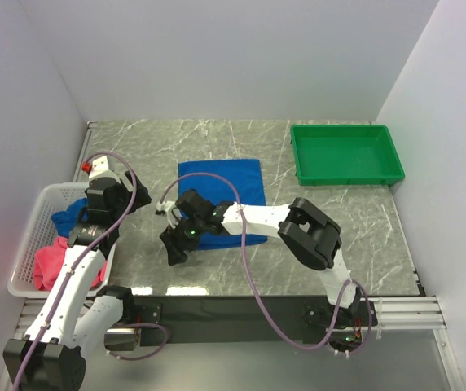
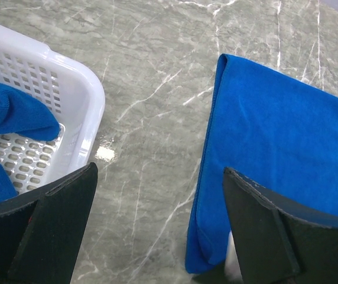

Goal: Fold and stack the towels
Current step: Fold the towel

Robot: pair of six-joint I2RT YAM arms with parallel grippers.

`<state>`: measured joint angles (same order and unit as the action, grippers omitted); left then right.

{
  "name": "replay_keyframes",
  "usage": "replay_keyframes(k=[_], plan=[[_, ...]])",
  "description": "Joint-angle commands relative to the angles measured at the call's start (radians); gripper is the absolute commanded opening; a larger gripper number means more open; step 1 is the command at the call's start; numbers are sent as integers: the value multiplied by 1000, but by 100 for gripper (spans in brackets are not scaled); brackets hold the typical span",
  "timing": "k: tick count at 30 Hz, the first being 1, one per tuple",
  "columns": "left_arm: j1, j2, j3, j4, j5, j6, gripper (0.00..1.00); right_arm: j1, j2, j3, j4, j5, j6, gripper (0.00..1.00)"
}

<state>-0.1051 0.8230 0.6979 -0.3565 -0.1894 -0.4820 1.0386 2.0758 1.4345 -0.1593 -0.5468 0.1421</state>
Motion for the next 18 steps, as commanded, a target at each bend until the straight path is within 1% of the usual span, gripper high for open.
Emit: replay_keyframes(k=[1,2,3,4,5,6,8,9,10,11,12,13,14,15,16,18], plan=[[7,-4,17,37,22,19,92,6,-91,21,-80,-24,-50,75],[5,-4,17,37,24,17,93,5,-111,3,-75,-1,-49,75],[5,-4,15,37,27,16,92,0,-134,-41,-63,66,-47,75],[5,-2,14,37,34,10,93,-5,-181,-67,-57,102,-38,74],[5,-1,14,34,44,6,93,-26,-209,-97,-48,131,-24,74],[5,1,14,27,54,2,93,-40,-239,-165,-20,189,14,74],[4,13,26,4,93,-45,89,-74,-345,-242,4,249,51,73],[4,18,32,-34,111,-68,88,-109,-383,-312,12,319,85,73],[-1,22,38,-50,158,-122,87,-127,-455,-347,12,356,99,73],[-2,27,38,-62,177,-151,86,-144,-489,-412,10,387,112,73],[-5,30,35,-76,183,-177,86,-188,-523,-446,9,412,141,73],[-16,31,34,-103,203,-231,86,-212,-590,-480,10,448,158,72],[-25,37,25,-116,221,-254,84,-236,-623,-550,15,461,175,72],[-36,39,17,-122,228,-273,83,-261,-657,-586,27,476,207,72],[-71,41,8,-127,228,-311,82,-306,-713,-618,35,490,221,70],[-122,45,-26,-119,209,-352,79,-348,-761,-709,62,508,266,69]])
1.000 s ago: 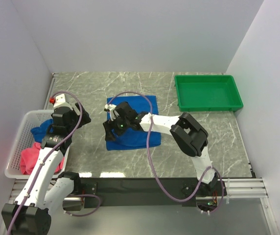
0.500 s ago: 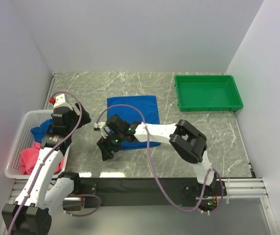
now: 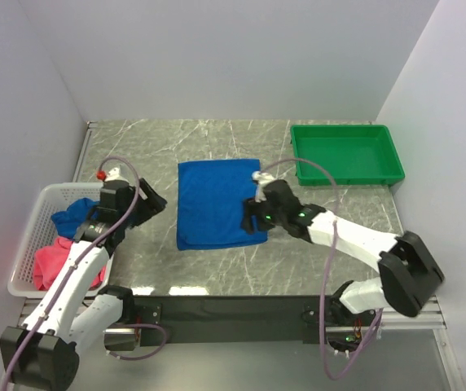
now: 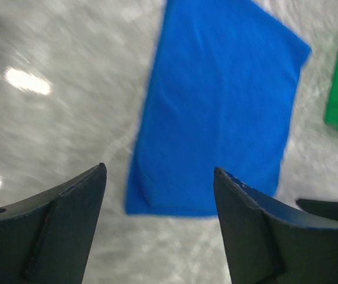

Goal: Fold and stack the towels
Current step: Fold the towel

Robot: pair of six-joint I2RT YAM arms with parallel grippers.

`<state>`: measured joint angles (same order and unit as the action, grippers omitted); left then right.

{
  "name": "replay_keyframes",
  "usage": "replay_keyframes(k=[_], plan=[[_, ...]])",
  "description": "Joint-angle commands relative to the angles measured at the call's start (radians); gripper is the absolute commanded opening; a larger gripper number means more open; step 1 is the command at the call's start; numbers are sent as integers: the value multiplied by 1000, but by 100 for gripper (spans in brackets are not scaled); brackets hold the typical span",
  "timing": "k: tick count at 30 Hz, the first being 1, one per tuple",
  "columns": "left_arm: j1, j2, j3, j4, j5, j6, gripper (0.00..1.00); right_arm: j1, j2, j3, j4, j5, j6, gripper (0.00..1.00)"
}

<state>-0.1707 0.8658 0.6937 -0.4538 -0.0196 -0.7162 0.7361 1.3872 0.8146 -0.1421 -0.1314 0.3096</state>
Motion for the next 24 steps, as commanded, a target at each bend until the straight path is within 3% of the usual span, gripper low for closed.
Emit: replay_keyframes(k=[1,9,16,24], plan=[[-117,7,-34,-11,24,-158,78,-90,-108,-118,61,95,114,67],[-305,159,-123,95,-92,-276,62,-172,-160,-296,223,53,220,61],[-363,256,-152,168,-154,-333,45,-185,-142,-353,306,7,250,59],[-386,338,-145,195,-206,-348,39,-193,-120,-368,337,-2,275,59]])
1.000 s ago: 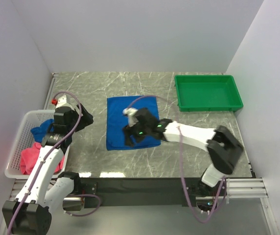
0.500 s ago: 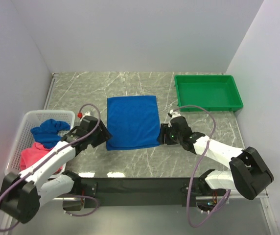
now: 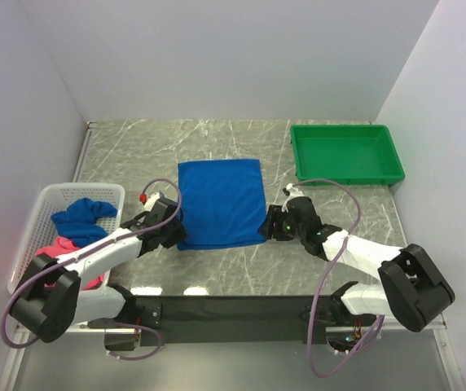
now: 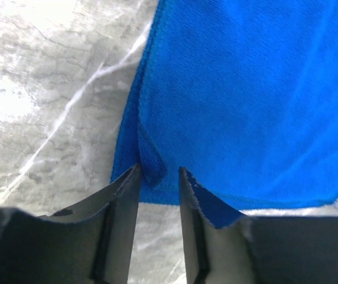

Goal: Fold and stack the towels
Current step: Fold the towel

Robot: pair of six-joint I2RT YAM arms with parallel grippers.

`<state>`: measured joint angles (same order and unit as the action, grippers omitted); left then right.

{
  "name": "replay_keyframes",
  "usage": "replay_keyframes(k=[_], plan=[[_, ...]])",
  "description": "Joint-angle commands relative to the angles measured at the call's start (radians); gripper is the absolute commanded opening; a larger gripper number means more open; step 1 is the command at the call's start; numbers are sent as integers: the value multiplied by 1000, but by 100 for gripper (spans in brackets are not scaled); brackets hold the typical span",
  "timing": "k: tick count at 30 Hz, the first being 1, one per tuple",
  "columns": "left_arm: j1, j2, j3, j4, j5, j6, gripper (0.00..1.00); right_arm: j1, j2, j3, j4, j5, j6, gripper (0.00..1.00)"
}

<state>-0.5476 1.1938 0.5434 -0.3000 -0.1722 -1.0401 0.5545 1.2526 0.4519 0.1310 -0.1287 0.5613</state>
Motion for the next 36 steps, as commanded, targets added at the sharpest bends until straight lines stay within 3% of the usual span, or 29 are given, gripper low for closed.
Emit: replay_keyframes(k=[1,19,28,36], plan=[[-9,12,6,36,-58,-31,37,-13,19,-5,68,-6,29,58],[-15,72,-48,93,-67,-49,17,-22,108,10,67,-11,66,50],[-15,-8,-46,36,-81,-43,17,-24,122,19,52,-5,72,48],[-15,-40,-59,54,-66,-28,11,-22,123,27,50,-14,66,37]])
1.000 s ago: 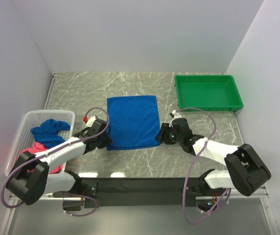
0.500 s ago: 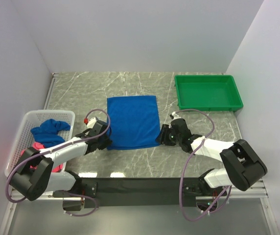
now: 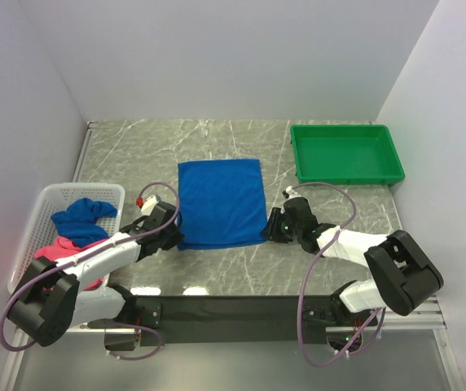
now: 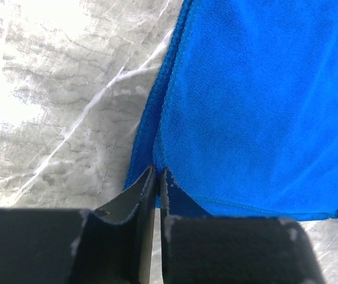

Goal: Fold and stack the towels
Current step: Fold the towel

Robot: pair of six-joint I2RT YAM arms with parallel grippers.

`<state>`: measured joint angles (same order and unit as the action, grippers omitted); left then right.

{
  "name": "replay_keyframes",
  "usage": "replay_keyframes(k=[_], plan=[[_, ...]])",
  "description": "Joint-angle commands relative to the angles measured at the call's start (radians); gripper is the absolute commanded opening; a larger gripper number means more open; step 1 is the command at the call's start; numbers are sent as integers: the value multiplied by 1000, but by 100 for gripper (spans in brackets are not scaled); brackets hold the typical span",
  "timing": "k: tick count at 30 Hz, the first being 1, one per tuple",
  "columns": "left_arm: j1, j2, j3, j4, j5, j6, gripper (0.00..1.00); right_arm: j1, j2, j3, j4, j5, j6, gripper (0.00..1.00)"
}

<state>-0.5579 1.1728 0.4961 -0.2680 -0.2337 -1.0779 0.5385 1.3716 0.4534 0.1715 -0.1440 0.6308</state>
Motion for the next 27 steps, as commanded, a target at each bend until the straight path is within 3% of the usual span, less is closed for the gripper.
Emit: replay_keyframes(k=[1,4,10,24,27], plan=[[-5,-15,-14,29,5,12,11,-6,4,28,8,0,-5,36],[-5,-6,-7,35,16,18,5,-6,-8,34,2,0,-8,31],[-5,-28,12,10,8,26,3,-6,-48,54,-35,7,-23,31],[-5,-38,7,15,20,29,3,-6,-36,87,-40,-20,-20,31],[-5,-35,7,15,19,29,2,-6,-20,88,-41,-14,-20,27]])
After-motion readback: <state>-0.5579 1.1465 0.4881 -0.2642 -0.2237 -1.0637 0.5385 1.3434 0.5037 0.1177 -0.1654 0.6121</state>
